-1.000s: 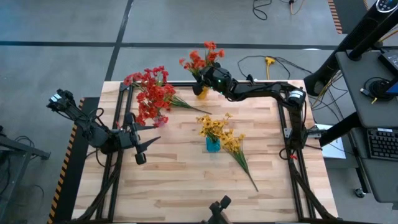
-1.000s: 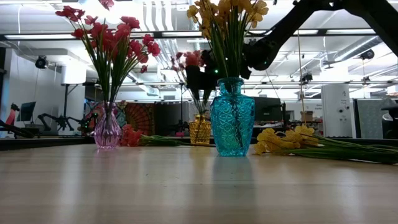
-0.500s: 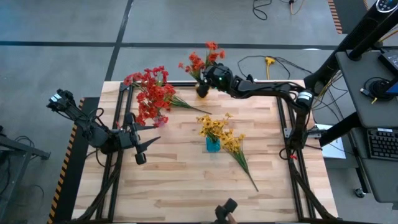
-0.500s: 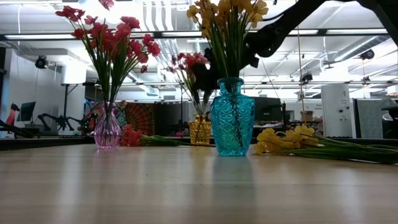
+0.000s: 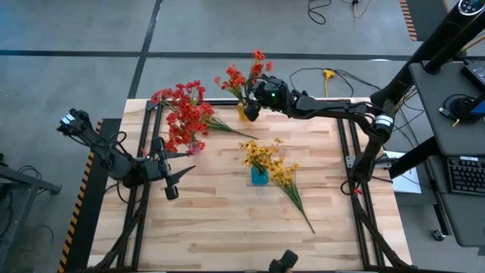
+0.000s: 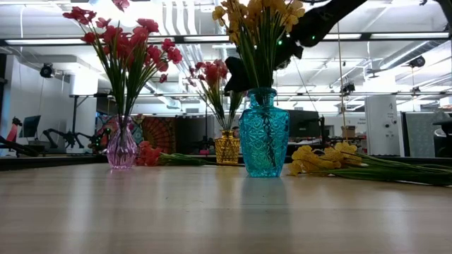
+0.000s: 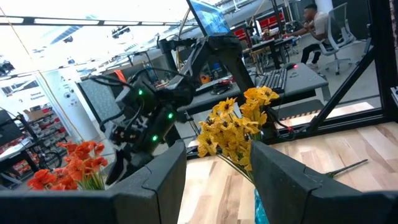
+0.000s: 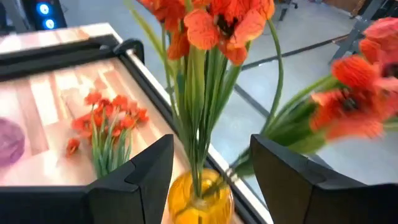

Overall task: Sort flowers into vase by color
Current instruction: Put the yellow flowers into the blue vase

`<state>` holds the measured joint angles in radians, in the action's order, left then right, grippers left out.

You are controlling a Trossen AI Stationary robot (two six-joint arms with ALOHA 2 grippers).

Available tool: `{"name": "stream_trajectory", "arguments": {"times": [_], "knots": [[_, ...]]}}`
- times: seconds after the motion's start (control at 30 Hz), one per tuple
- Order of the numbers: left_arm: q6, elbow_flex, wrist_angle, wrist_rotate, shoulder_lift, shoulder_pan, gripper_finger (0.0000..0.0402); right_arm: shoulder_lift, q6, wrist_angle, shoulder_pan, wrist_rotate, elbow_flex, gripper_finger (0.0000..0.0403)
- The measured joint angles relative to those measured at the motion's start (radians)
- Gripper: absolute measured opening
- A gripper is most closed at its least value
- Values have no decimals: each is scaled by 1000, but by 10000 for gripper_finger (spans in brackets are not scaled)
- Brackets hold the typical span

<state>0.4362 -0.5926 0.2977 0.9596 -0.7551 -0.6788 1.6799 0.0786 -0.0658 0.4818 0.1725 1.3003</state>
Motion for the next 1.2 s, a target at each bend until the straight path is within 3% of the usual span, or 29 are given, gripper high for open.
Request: {"name": "stream_trajectory", "arguments": {"times": [0.43, 0.67, 0.8, 1.0, 1.2], "knots": [[-38, 0, 1, 0, 0, 0, 162, -218, -48, 337, -32, 3, 0, 206], [-88, 0, 9, 4, -18, 0, 162, -386, -234, 661, -49, 3, 0, 206], [-136, 0, 9, 67, -42, 0, 162, -467, -400, 931, -80, 3, 0, 206], [-160, 0, 9, 124, -65, 0, 162, -515, -600, 1248, -224, 3, -12, 206], [-232, 0, 9, 123, -66, -1, 162, -528, -748, 1294, -428, 4, -102, 206]]}}
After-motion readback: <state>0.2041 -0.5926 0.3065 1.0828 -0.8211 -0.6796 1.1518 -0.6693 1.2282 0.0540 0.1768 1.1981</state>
